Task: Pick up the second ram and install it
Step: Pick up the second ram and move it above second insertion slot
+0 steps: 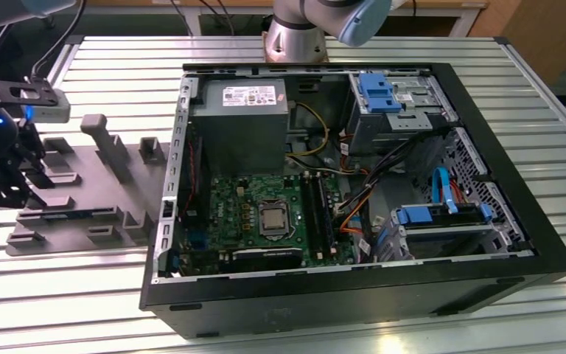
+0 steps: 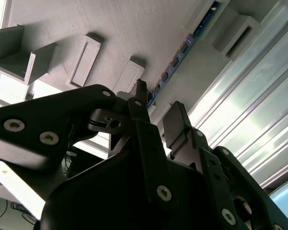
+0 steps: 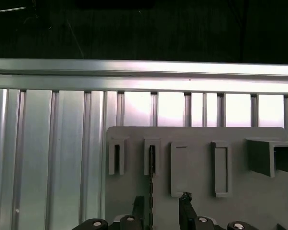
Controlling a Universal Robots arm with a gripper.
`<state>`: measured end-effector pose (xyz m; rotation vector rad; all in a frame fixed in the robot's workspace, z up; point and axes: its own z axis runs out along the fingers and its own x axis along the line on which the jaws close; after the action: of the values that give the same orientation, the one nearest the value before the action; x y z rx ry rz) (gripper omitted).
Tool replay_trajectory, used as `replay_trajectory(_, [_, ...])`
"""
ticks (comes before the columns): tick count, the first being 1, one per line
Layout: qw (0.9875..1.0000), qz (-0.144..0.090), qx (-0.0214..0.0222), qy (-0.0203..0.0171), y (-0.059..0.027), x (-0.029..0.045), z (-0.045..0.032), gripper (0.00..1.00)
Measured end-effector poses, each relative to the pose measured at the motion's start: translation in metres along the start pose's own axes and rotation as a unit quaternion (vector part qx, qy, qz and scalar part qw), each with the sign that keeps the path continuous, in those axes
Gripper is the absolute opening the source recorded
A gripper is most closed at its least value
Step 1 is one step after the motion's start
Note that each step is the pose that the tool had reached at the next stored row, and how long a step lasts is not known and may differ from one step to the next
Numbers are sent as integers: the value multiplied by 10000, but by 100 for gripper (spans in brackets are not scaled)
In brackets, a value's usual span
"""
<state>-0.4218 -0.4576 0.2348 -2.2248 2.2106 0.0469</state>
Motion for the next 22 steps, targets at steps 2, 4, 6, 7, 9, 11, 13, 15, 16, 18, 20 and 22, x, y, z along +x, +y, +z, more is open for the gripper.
replay_trajectory(2, [10000,-3,0,4,-1,2,27,42])
replay_trajectory(4, [10000,-4,0,7,-2,10,59,42])
replay_trajectory(6, [10000,-4,0,7,-2,19,92,42])
replay_trajectory(7, [10000,-3,0,7,-2,22,109,42])
replay_trajectory(9, [10000,-3,2,7,-2,28,143,42])
replay_trajectory(11, [10000,-3,5,7,-2,29,158,42])
replay_trajectory(13, [10000,-3,5,8,-2,29,158,42])
replay_trajectory(15, [10000,-4,5,7,-3,29,158,42])
replay_trajectory(16, [10000,-4,6,7,-3,29,161,42])
replay_trajectory(18, [10000,-4,7,6,-3,29,178,42])
replay_trajectory(20, [10000,-4,9,7,-4,30,200,42])
replay_trajectory(22, [10000,-4,14,8,-6,31,224,42])
